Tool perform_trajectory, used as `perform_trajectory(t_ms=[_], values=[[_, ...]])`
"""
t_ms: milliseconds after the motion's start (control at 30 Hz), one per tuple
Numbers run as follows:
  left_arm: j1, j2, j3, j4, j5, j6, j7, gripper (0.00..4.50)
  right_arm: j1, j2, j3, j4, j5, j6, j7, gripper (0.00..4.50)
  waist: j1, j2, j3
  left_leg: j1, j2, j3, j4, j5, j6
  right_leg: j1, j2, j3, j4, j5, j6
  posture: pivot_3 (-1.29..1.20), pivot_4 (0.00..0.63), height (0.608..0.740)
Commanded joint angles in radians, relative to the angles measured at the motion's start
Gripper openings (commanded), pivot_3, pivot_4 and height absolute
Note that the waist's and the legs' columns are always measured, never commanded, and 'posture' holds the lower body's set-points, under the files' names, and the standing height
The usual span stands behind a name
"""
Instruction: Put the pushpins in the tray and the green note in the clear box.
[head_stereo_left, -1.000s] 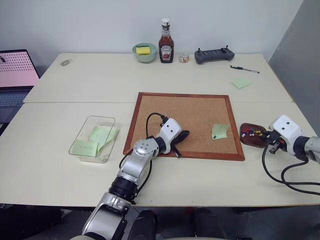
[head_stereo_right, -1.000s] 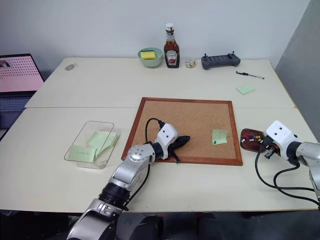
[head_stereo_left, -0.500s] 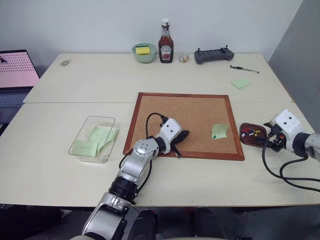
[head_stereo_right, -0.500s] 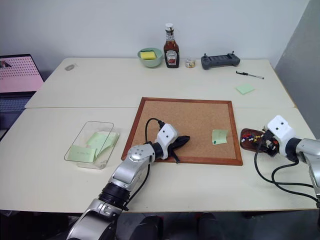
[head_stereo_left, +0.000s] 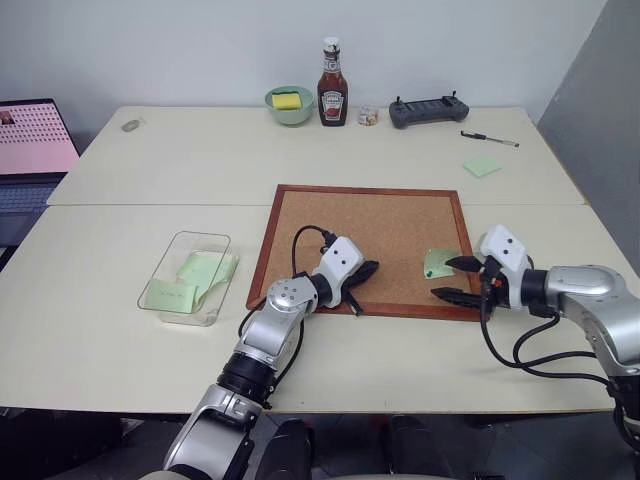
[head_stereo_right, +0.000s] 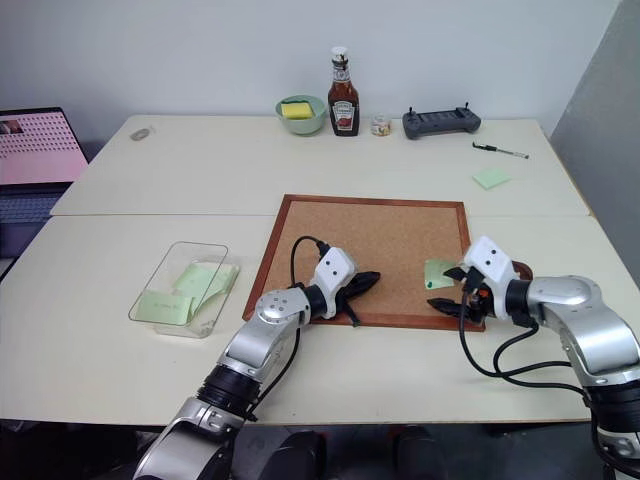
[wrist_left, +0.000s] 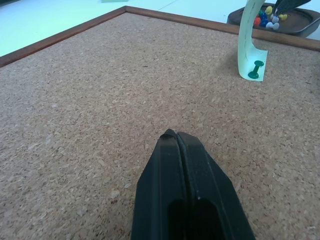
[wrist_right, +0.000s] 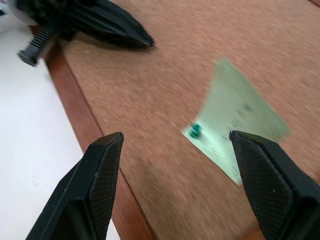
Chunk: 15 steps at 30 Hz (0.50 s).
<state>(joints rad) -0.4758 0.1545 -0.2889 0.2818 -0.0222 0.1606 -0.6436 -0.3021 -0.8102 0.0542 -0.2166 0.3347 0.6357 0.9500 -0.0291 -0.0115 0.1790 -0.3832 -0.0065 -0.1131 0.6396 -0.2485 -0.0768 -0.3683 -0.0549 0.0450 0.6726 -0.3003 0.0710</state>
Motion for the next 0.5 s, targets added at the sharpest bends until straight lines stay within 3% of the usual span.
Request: perform_trajectory(t_ms=[33, 400, 500], values=[[0.037, 0.011, -0.021, 0.037, 0.029, 0.021, 0.004, 0.0, -0.065, 0.048, 0.035, 0.033, -0.027, -0.032, -0.022, 3.58, -0.001, 0.0, 0.0, 0.0, 0.0, 0.0, 0.0, 0.0, 0.0, 0.0, 0.0, 0.0, 0.0, 0.0, 0.0, 0.0, 0.15, 0.74], [0.043, 0.013, -0.023, 0.017, 0.03, 0.022, 0.011, 0.0, -0.143, 0.092, 0.071, 0.221, -0.139, -0.17, -0.051, 3.58, -0.001, 0.0, 0.0, 0.0, 0.0, 0.0, 0.0, 0.0, 0.0, 0.0, 0.0, 0.0, 0.0, 0.0, 0.0, 0.0, 0.15, 0.74], [0.044, 0.016, -0.023, 0.015, 0.029, 0.023, 0.011, 0.0, -0.141, 0.085, 0.072, 0.236, -0.146, -0.181, -0.039, 3.13, -0.001, 0.0, 0.0, 0.0, 0.0, 0.0, 0.0, 0.0, 0.0, -0.001, 0.0, 0.0, 0.001, 0.0, 0.0, 0.0, 0.15, 0.74]])
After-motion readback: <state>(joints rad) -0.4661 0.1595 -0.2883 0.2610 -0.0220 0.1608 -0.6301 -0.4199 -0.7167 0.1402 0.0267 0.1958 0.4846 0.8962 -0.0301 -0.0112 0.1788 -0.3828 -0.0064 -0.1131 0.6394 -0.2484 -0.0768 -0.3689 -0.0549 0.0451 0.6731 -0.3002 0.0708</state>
